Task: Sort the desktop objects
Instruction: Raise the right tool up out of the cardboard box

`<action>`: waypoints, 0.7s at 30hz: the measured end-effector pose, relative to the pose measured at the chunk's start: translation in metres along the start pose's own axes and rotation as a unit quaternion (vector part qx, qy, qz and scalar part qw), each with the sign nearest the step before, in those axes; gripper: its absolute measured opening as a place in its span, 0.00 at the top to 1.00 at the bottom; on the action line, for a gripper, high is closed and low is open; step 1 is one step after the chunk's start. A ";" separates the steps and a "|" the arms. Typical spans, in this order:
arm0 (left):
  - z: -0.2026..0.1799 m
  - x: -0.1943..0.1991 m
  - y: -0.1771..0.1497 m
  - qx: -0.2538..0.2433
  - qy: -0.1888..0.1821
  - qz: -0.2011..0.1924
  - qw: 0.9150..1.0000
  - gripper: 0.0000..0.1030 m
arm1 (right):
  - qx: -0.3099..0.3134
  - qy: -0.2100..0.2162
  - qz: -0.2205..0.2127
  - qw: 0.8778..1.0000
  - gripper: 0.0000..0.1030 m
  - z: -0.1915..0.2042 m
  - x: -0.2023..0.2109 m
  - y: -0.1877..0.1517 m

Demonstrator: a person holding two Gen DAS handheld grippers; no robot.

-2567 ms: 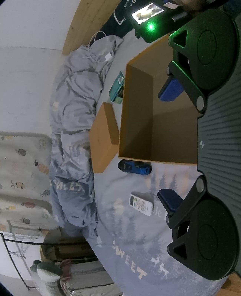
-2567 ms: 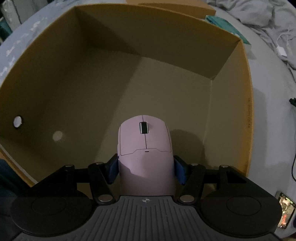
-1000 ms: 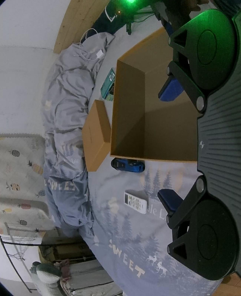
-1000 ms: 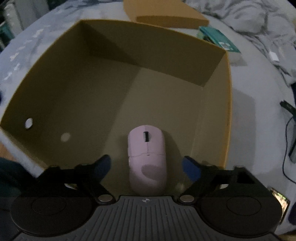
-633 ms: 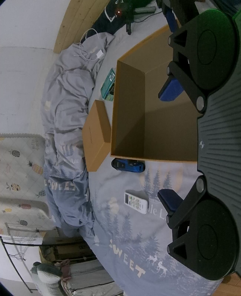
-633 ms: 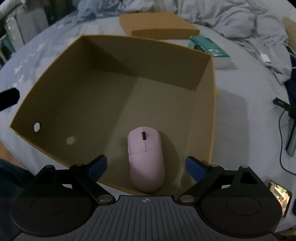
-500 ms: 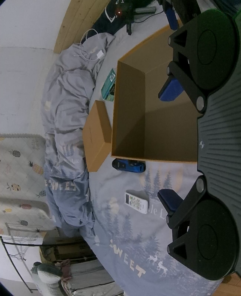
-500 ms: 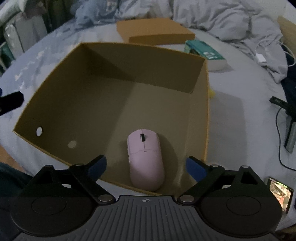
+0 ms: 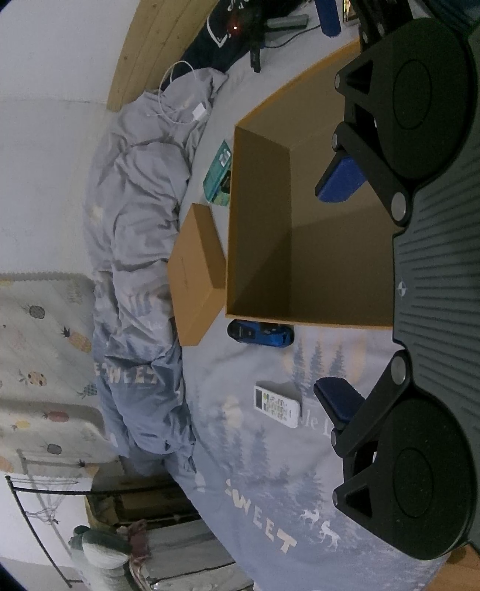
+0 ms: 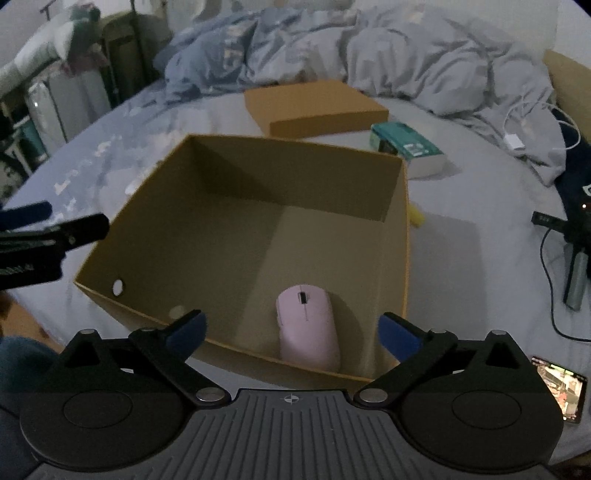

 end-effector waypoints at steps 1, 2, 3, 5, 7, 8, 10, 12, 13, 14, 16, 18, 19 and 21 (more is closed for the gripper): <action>0.000 0.000 0.000 0.000 0.000 0.000 1.000 0.00 | -0.003 0.001 -0.004 1.000 0.00 -0.001 0.002 0.001; 0.000 0.000 0.001 0.000 0.000 -0.001 1.000 0.00 | -0.005 0.003 -0.009 1.000 0.00 -0.002 0.005 0.001; -0.001 0.000 0.001 0.000 0.001 -0.001 1.000 0.00 | -0.007 0.003 -0.011 1.000 0.00 -0.002 0.006 0.001; -0.001 0.000 0.002 -0.001 0.002 -0.003 1.000 0.00 | -0.011 0.004 -0.016 1.000 0.00 -0.004 0.009 0.002; -0.002 0.001 0.002 -0.001 0.002 -0.004 1.000 0.00 | -0.013 0.004 -0.019 1.000 0.00 -0.006 0.011 0.001; -0.002 0.001 0.002 -0.002 0.002 -0.005 1.000 0.00 | -0.012 0.000 -0.022 1.000 0.00 -0.007 0.012 0.000; -0.003 0.001 0.002 -0.006 0.002 -0.006 1.000 0.00 | -0.003 -0.018 -0.038 0.999 0.00 -0.009 0.015 0.000; -0.004 0.002 0.002 -0.010 0.002 -0.006 1.000 0.00 | 0.004 -0.026 -0.051 0.998 0.00 -0.010 0.018 -0.001; -0.004 0.003 0.001 -0.012 0.002 -0.007 1.000 0.00 | 0.002 -0.026 -0.057 0.998 0.00 -0.012 0.020 -0.001; -0.005 0.003 0.001 -0.013 0.002 -0.007 1.000 0.00 | -0.002 -0.023 -0.062 0.998 0.00 -0.013 0.022 -0.002; -0.006 0.004 0.001 -0.016 0.001 -0.008 1.000 0.00 | -0.011 -0.020 -0.072 0.997 0.00 -0.017 0.025 -0.002; -0.008 0.005 0.001 -0.018 0.001 -0.010 1.000 0.00 | -0.018 -0.018 -0.077 0.997 0.00 -0.019 0.028 -0.001; -0.008 0.006 0.001 -0.019 0.002 -0.010 1.000 0.00 | -0.019 -0.016 -0.078 0.997 0.00 -0.020 0.028 -0.001; -0.009 0.007 0.001 -0.023 0.002 -0.012 1.000 0.00 | -0.019 -0.013 -0.082 0.996 0.00 -0.020 0.030 0.001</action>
Point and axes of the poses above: each gripper's, at about its wrist camera, not at the fingertips, and x roughly against the way its jaws point, z to its left, y to its top, the point moved 8 cm from there along -x, roughly the way its jaws point, and after that the axes turned 3 degrees about -x, right-handed, at the moved point
